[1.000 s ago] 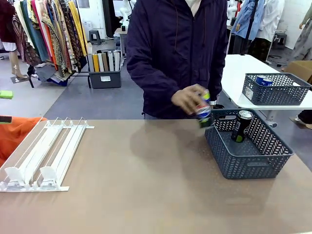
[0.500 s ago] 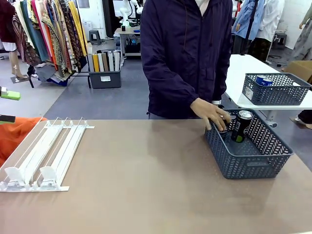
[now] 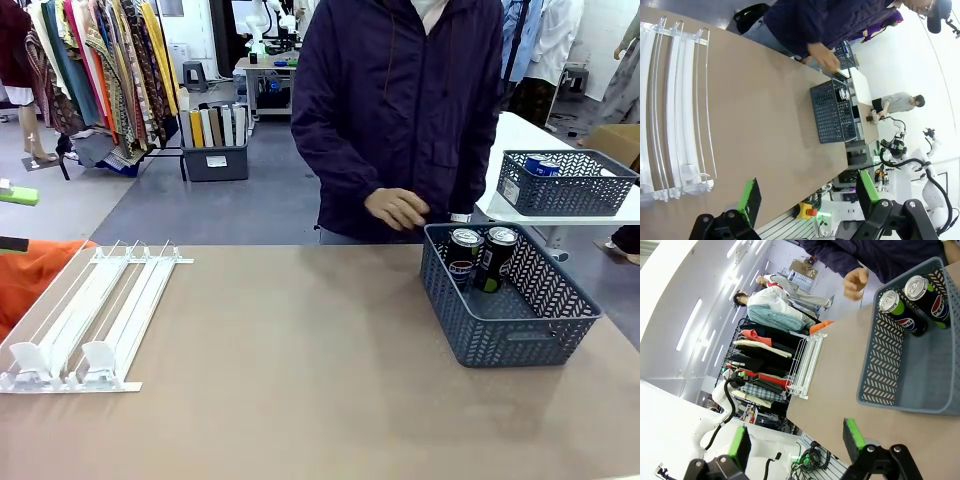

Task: Retrieve and store the cans from the dispenser.
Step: Pick up one can from the Automatic Can Dispenser and place it in the middle of the table.

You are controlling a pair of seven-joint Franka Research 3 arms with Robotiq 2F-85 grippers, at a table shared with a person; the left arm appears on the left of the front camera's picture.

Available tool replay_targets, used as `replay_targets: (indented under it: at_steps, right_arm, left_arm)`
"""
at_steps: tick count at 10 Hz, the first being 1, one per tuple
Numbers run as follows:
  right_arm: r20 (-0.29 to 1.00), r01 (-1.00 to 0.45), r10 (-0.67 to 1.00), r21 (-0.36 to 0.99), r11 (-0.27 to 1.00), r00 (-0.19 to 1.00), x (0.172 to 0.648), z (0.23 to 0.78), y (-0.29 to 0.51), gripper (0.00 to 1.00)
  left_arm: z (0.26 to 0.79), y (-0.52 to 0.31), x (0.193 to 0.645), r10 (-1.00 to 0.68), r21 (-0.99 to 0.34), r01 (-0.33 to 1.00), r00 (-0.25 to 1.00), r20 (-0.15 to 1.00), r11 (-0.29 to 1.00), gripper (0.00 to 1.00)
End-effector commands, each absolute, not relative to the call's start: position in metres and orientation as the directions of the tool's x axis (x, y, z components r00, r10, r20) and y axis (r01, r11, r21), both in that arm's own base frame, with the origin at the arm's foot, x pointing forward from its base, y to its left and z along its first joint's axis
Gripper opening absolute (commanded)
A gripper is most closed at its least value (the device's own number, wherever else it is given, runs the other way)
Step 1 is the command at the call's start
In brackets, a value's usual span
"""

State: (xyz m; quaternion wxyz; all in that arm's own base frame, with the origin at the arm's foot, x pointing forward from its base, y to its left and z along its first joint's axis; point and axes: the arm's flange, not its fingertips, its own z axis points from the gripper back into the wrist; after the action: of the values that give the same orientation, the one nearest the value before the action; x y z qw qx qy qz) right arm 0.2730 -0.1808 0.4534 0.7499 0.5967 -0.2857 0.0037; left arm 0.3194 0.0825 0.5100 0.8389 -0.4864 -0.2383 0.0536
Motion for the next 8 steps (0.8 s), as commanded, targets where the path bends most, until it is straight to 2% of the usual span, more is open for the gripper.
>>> replay_targets:
  at_steps: [1,8]
  right_arm:
    - [0.456,-0.374,-0.35,0.885,0.278,0.818,0.2768,0.457,-0.1804,1.0]
    - [0.456,-0.374,-0.35,0.885,0.278,0.818,0.2768,0.457,-0.1804,1.0]
  left_arm:
    - [0.512,0.082,0.3199,0.324,-0.847,0.152,0.878,0.352,0.509,1.0]
    - [0.512,0.082,0.3199,0.324,-0.847,0.152,0.878,0.352,0.509,1.0]
